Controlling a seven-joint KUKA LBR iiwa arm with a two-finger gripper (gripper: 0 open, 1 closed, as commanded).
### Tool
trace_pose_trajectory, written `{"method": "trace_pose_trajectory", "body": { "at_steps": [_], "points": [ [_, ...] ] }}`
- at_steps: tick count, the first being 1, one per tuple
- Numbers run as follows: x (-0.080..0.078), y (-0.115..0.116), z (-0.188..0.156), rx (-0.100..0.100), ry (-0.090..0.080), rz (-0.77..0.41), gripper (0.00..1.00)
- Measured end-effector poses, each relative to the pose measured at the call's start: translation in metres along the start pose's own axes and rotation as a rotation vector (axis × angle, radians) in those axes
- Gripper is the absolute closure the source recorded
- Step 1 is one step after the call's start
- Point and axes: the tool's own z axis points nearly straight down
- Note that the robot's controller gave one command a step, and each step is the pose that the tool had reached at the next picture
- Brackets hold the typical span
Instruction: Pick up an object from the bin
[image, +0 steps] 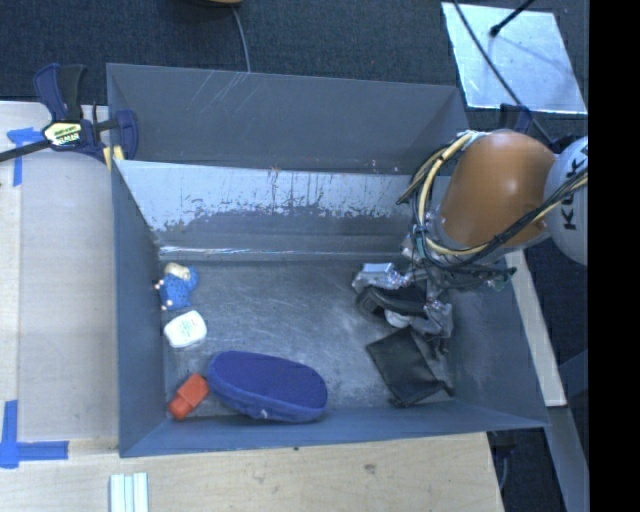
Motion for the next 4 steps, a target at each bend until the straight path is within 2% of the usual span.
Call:
{"method": "trace_pose_trajectory", "body": {
  "at_steps": [1, 2, 3, 4],
  "points": [
    [-0.0394, -0.0106, 0.0045, 0.02, 0.027, 0.014, 1.0],
    [-0.0344, -0.0125, 0.0042, 0.018, 0.012, 0.004, 1.0],
    [-0.034, -0.0196, 0.0044, 0.018, 0.013, 0.151, 1.0],
    [-0.0333, -0.0201, 0.0041, 0.02, 0.012, 0.205, 1.0]
  ]
}}
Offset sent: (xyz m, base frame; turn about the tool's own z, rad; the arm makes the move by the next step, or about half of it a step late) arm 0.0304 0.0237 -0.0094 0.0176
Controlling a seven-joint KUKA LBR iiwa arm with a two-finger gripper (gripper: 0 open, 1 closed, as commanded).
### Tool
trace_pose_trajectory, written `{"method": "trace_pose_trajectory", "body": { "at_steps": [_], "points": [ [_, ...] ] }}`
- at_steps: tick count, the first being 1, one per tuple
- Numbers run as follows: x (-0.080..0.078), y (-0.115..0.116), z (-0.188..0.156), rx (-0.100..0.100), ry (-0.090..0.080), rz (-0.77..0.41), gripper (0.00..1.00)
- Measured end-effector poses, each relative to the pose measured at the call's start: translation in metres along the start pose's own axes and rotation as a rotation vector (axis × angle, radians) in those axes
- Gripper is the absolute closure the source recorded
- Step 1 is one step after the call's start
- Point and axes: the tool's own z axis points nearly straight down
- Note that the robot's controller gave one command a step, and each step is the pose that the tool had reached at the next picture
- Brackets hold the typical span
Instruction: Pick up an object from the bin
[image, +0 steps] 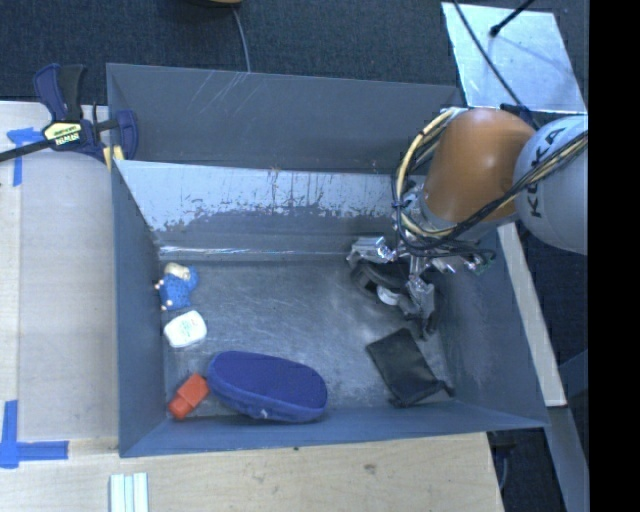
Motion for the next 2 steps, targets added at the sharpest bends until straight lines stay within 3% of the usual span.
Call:
{"method": "trace_pose_trajectory", "body": {
  "at_steps": [1, 2],
  "points": [
    [0.0083, -0.0061, -0.0007, 0.005, -0.009, 0.017, 1.0],
    [0.0111, -0.0103, -0.0002, -0.008, -0.017, 0.03, 1.0]
  ]
}}
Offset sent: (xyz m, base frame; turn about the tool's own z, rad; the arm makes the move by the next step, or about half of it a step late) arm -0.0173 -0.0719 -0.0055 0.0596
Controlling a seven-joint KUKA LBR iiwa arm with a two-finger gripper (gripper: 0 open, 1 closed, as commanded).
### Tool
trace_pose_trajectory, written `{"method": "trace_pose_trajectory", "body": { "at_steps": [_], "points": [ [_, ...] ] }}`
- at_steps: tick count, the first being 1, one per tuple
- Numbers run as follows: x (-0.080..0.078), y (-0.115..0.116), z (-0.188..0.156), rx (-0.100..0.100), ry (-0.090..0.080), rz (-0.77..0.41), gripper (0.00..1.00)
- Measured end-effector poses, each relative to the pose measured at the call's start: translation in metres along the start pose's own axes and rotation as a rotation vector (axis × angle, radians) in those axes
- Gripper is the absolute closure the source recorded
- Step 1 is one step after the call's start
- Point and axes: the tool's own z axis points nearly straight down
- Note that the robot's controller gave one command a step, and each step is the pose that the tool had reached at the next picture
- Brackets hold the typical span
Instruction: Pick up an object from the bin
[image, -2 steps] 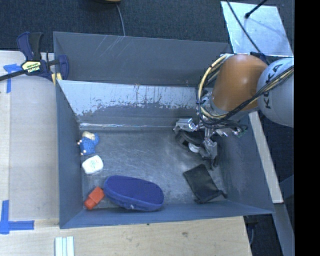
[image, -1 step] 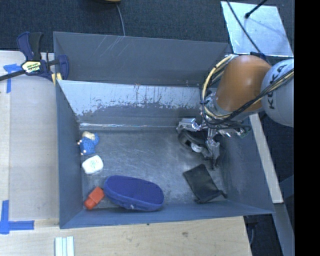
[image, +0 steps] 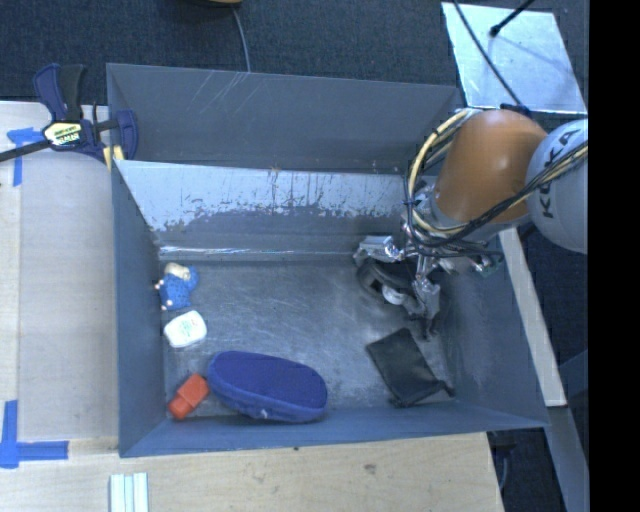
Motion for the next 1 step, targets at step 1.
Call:
{"method": "trace_pose_trajectory", "body": {
  "at_steps": [1],
  "points": [
    [0.0265, -0.0242, -0.1417, 0.017, 0.014, -0.004, 1.0]
  ]
}}
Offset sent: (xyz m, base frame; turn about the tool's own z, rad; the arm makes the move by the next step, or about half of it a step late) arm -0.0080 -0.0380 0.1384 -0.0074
